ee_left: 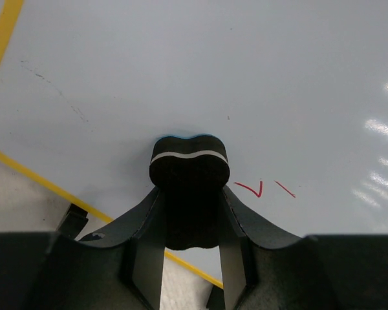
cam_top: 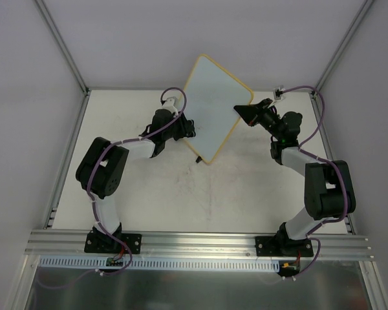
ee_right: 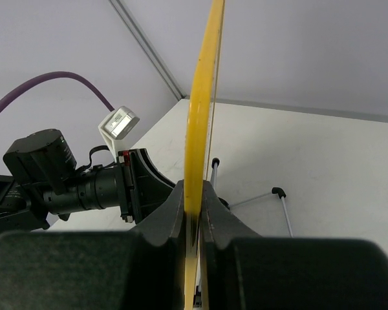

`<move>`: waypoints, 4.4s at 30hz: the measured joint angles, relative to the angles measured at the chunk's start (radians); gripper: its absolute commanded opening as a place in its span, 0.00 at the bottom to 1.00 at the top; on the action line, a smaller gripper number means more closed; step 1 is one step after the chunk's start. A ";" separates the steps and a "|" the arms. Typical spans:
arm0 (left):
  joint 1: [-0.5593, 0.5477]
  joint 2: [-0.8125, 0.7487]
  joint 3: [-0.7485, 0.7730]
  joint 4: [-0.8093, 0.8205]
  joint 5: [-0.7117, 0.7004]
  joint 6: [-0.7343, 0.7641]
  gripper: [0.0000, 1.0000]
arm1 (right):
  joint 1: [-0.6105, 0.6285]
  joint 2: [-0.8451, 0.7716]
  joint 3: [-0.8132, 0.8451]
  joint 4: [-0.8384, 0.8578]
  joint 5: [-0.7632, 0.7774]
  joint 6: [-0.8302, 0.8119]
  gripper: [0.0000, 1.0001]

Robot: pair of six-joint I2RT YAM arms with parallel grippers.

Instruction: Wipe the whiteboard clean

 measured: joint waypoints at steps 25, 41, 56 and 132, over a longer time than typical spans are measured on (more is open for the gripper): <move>-0.170 -0.024 0.033 0.034 -0.055 0.130 0.00 | -0.022 0.000 0.000 -0.023 0.011 0.016 0.00; 0.008 0.002 0.035 0.044 0.146 0.000 0.00 | -0.008 0.000 0.000 -0.008 -0.001 0.011 0.00; 0.028 0.029 0.035 0.038 0.052 -0.074 0.00 | -0.005 0.000 0.000 -0.004 0.000 0.008 0.00; 0.102 -0.713 -0.493 -0.735 -0.081 -0.106 0.99 | 0.012 -0.008 0.048 -0.125 -0.023 -0.004 0.00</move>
